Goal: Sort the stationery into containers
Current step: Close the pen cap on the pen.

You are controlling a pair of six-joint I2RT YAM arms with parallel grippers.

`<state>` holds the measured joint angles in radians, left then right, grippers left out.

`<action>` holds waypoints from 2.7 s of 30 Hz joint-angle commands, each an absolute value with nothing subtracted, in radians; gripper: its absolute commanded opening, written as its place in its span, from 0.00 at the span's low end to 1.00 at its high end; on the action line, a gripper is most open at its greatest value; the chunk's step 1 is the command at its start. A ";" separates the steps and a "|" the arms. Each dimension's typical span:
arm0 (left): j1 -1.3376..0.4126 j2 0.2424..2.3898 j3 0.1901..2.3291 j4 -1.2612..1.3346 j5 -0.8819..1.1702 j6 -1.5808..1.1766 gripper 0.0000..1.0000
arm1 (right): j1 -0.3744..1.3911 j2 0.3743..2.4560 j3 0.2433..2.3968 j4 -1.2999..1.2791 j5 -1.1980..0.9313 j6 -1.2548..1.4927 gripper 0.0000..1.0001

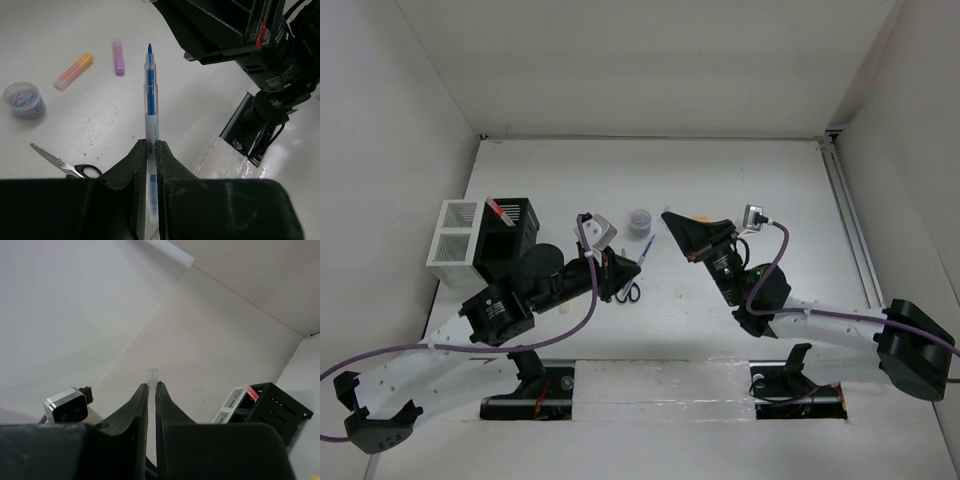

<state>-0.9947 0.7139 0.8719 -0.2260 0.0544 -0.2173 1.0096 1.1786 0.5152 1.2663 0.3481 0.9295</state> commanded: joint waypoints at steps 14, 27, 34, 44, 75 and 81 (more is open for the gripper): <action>-0.996 0.667 0.865 -0.166 0.023 -0.202 0.00 | 1.020 1.215 0.552 1.393 0.250 0.890 0.00; -0.996 0.696 0.874 -0.175 0.032 -0.202 0.00 | 1.020 1.224 0.571 1.402 0.242 0.879 0.00; -0.996 0.696 0.874 -0.175 0.032 -0.202 0.00 | 1.020 1.215 0.581 1.390 0.232 0.861 0.00; -0.996 0.667 0.874 -0.175 0.000 -0.202 0.00 | 1.020 1.226 0.572 1.390 0.232 0.861 0.00; -0.996 0.696 0.874 -0.166 0.037 -0.202 0.00 | 1.020 1.198 0.591 1.335 0.293 0.805 0.00; -0.996 0.696 0.874 -0.166 0.037 -0.202 0.00 | 1.020 1.189 0.591 1.315 0.293 0.805 0.00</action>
<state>-0.9947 0.6994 0.8635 -0.2134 0.0227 -0.2169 1.0096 1.2072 0.5503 1.2865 0.2840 0.8257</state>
